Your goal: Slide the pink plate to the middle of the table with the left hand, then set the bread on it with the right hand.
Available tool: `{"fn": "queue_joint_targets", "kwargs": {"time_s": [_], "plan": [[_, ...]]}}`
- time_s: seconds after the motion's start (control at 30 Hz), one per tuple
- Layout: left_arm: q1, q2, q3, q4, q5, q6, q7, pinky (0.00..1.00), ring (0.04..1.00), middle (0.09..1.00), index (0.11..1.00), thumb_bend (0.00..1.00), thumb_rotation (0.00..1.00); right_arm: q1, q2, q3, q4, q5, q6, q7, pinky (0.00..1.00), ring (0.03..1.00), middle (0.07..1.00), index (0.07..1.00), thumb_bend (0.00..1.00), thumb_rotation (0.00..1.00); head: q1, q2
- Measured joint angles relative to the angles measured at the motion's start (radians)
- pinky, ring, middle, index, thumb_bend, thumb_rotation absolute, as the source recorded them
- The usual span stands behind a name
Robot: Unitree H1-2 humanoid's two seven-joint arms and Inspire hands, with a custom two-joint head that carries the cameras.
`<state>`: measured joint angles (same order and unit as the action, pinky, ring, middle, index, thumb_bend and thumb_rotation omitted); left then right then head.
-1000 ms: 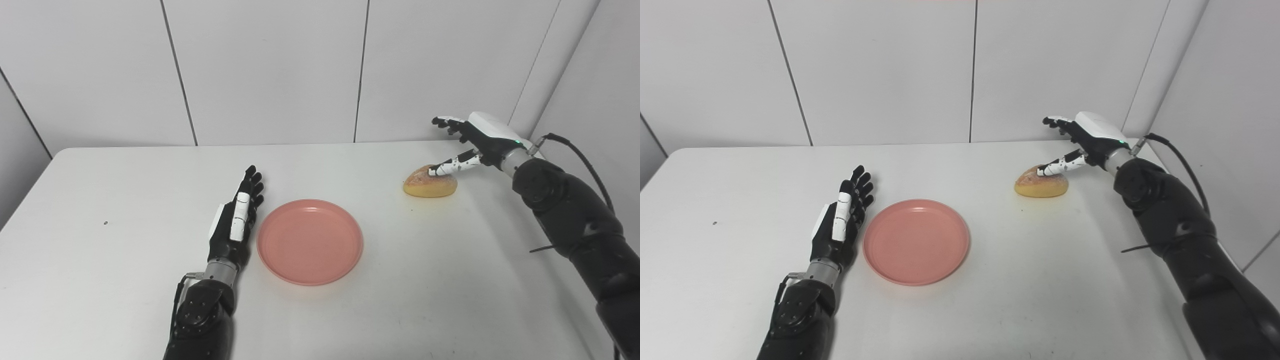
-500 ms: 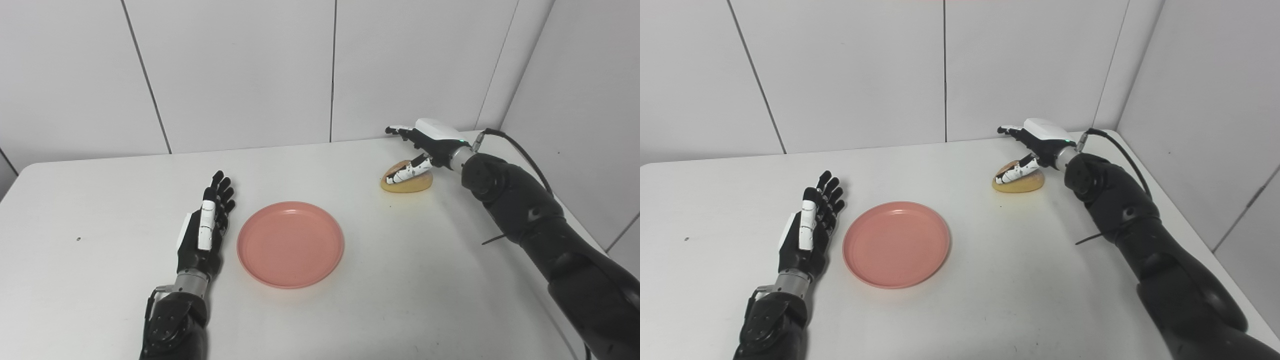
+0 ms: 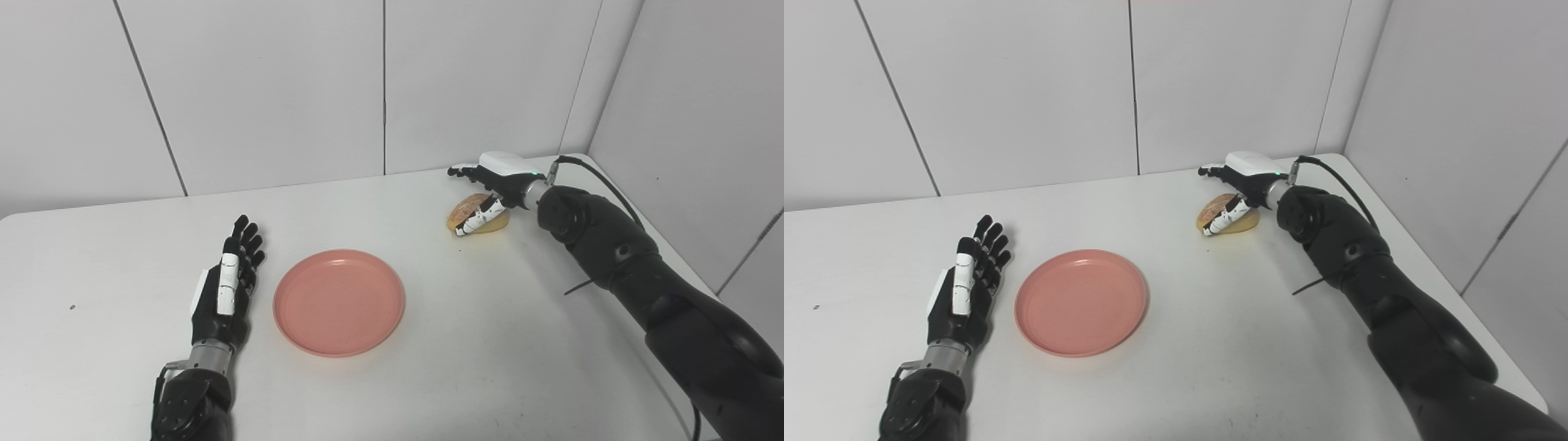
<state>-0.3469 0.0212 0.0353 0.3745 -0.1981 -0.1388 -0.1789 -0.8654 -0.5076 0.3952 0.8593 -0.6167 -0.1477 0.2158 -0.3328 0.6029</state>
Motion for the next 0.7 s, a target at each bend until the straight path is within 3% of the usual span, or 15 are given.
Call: {"fn": "queue_joint_targets", "kwargs": {"time_s": [0.5, 0.67, 0.7], "plan": [[0.001, 0.000, 0.001, -0.002, -0.004, 0.000, -0.012, 1.00, 1.000, 1.000, 1.000, 0.78, 0.94, -0.005, -0.012, 0.015, -0.035, -0.018, 0.003, 0.096, 0.70, 0.828, 0.876, 0.864, 0.95, 0.26, -0.008, -0.009], [0.003, 0.001, 0.001, -0.004, -0.018, 0.000, -0.019, 1.00, 1.000, 1.000, 1.000, 0.78, 0.94, -0.011, -0.019, 0.014, -0.029, -0.010, 0.001, 0.106, 0.71, 0.813, 0.850, 0.845, 0.90, 0.15, -0.008, -0.006], [0.003, 0.001, 0.001, -0.005, -0.018, 0.000, -0.019, 1.00, 1.000, 1.000, 1.000, 0.79, 0.94, -0.013, -0.020, 0.013, -0.027, -0.008, 0.000, 0.106, 0.70, 0.797, 0.833, 0.831, 0.87, 0.07, -0.008, -0.006]]}}
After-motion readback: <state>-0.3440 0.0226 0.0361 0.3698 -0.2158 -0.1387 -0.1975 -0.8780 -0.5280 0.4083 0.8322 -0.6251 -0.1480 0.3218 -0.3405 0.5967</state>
